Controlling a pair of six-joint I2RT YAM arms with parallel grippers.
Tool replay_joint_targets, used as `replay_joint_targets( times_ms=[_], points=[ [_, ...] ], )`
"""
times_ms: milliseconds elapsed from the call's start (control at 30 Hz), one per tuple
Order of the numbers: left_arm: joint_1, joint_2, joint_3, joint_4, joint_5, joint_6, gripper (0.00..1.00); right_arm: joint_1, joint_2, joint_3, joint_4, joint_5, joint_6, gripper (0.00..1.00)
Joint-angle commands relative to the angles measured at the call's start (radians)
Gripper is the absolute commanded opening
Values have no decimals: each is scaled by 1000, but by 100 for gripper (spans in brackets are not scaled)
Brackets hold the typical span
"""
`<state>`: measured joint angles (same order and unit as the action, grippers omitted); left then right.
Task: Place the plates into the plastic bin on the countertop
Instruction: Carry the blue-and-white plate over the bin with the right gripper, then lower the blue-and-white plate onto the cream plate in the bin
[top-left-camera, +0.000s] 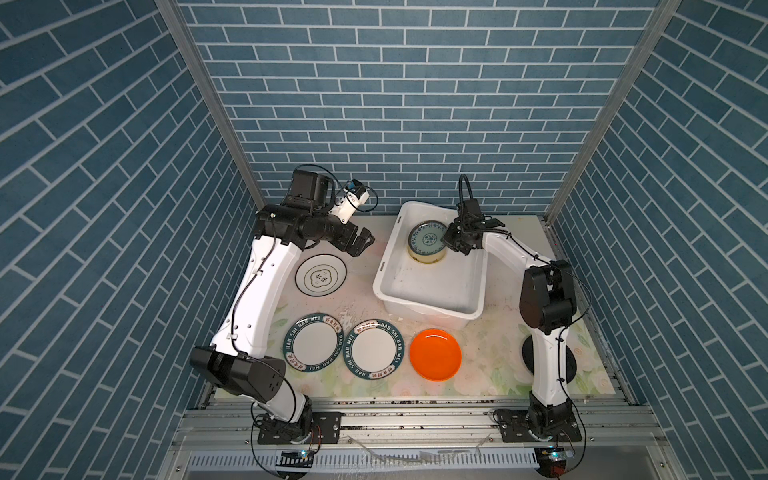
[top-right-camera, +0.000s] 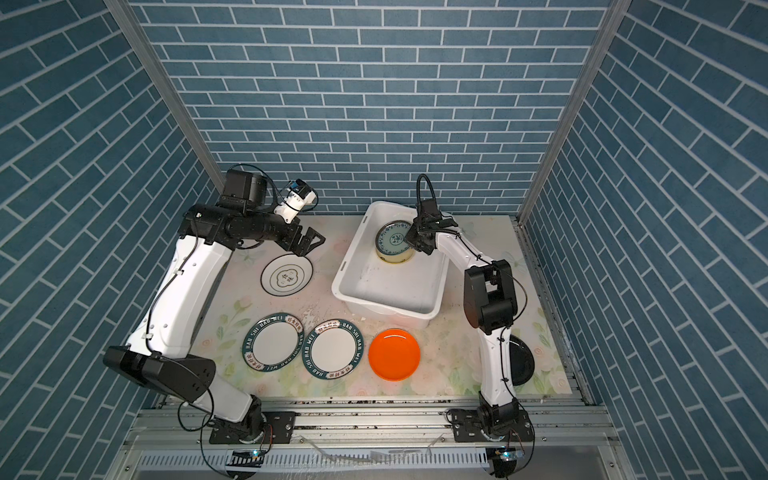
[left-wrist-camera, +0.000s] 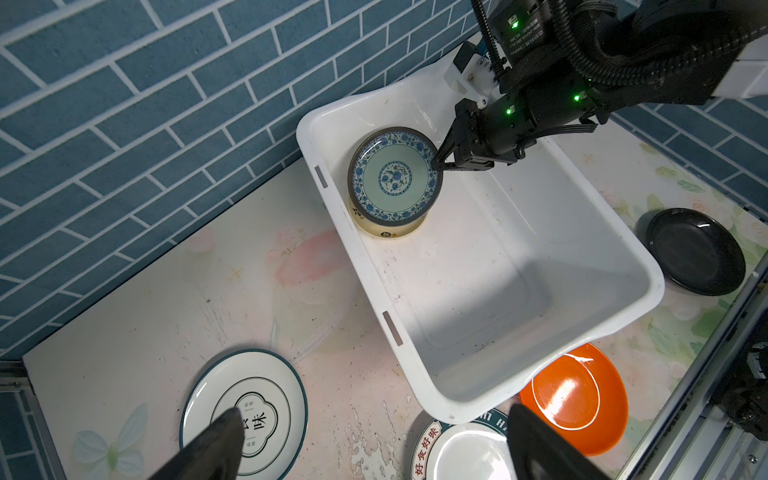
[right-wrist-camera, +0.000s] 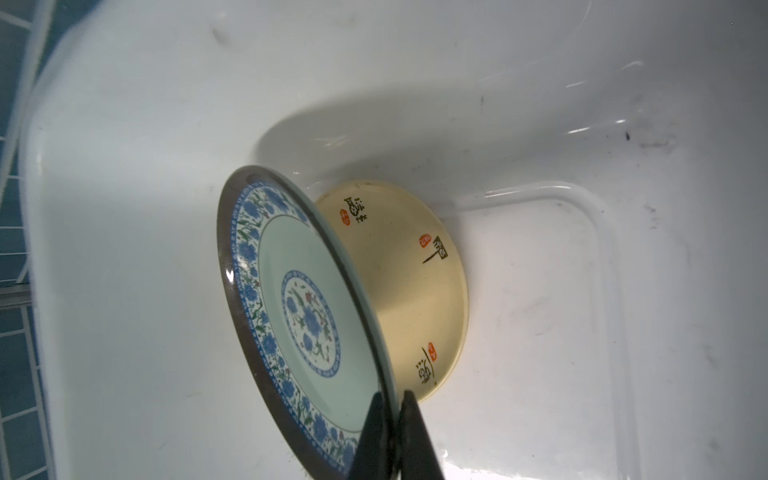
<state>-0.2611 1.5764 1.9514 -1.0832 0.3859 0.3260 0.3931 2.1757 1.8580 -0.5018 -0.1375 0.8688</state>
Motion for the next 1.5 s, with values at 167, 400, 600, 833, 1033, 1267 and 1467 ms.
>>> replay_joint_targets(
  times_ms=[167,400,600,833,1033,1267,1467],
  points=[
    [-6,-18,-5,0,-9,11,100,6,54,38,34,-41,68,0],
    [-5,-18,-8,0,-2,9,100,6,77,54,29,-42,78,0],
    [-6,-20,-7,0,-2,8,99,4,88,57,25,-38,92,0],
    [-6,-23,-13,2,-4,8,100,1,92,51,42,-36,113,0],
    [-6,-19,-12,3,-2,7,100,-5,98,54,40,-39,125,0],
    [-6,-19,-11,3,0,6,100,-8,93,37,39,-27,133,0],
    [-6,-18,-13,2,2,5,100,-10,99,31,37,-33,139,0]
  ],
)
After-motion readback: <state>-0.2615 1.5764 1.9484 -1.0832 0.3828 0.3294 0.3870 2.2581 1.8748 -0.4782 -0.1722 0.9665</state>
